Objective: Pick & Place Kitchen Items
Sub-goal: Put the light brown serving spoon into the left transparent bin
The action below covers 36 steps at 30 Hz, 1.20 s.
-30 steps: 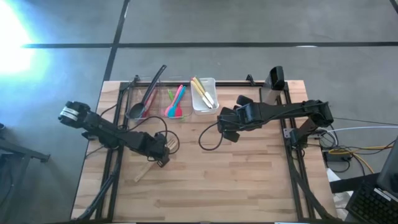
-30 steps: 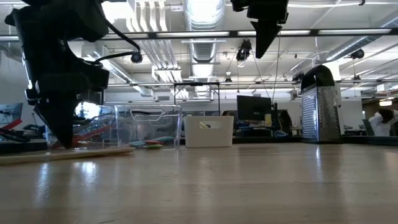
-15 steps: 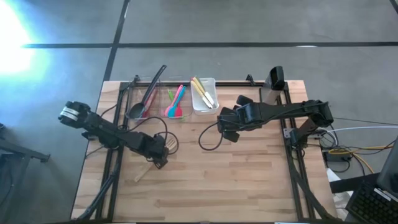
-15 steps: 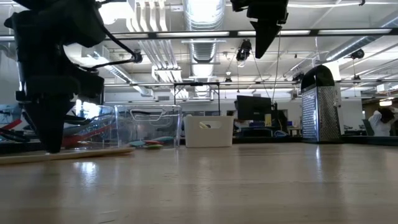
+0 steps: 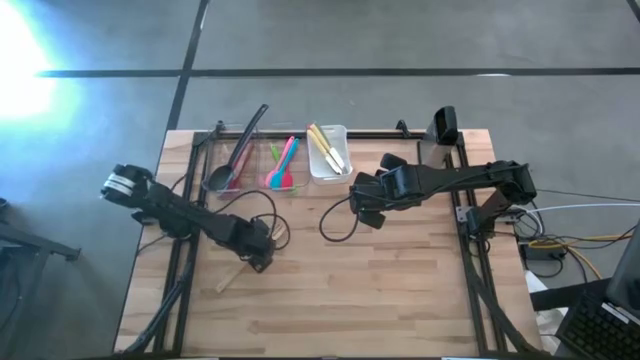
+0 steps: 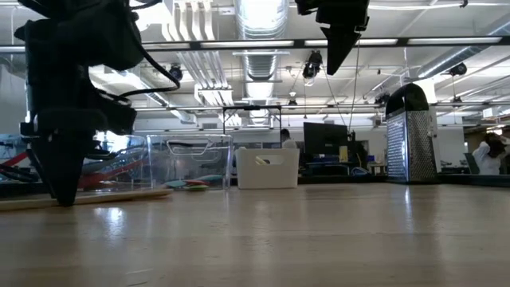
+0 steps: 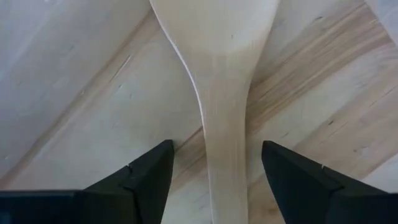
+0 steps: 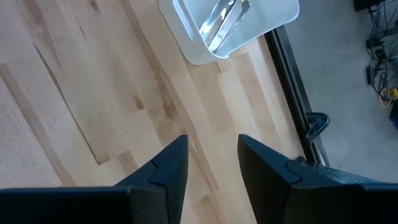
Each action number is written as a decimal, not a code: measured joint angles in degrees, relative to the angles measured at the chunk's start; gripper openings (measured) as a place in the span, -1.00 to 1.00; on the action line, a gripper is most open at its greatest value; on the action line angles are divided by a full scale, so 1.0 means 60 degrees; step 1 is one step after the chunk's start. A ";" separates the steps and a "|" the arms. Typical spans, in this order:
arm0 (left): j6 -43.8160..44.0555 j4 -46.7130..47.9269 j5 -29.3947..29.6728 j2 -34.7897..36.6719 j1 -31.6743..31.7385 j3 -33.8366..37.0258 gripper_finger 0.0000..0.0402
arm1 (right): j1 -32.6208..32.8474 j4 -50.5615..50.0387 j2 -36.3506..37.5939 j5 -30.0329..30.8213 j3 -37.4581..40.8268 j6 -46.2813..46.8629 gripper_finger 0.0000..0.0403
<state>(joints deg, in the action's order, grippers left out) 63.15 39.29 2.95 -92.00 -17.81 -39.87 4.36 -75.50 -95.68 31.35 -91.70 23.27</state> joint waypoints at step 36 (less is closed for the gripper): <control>-0.0932 0.0143 0.0023 -0.0052 0.0017 -0.0639 -0.62 | 0.0000 -0.0015 0.0000 0.0007 0.0000 -0.0093 -0.33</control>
<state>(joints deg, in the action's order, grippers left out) 57.56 40.15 3.09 -92.32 -17.71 -43.71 4.36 -75.59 -95.68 31.40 -91.70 22.71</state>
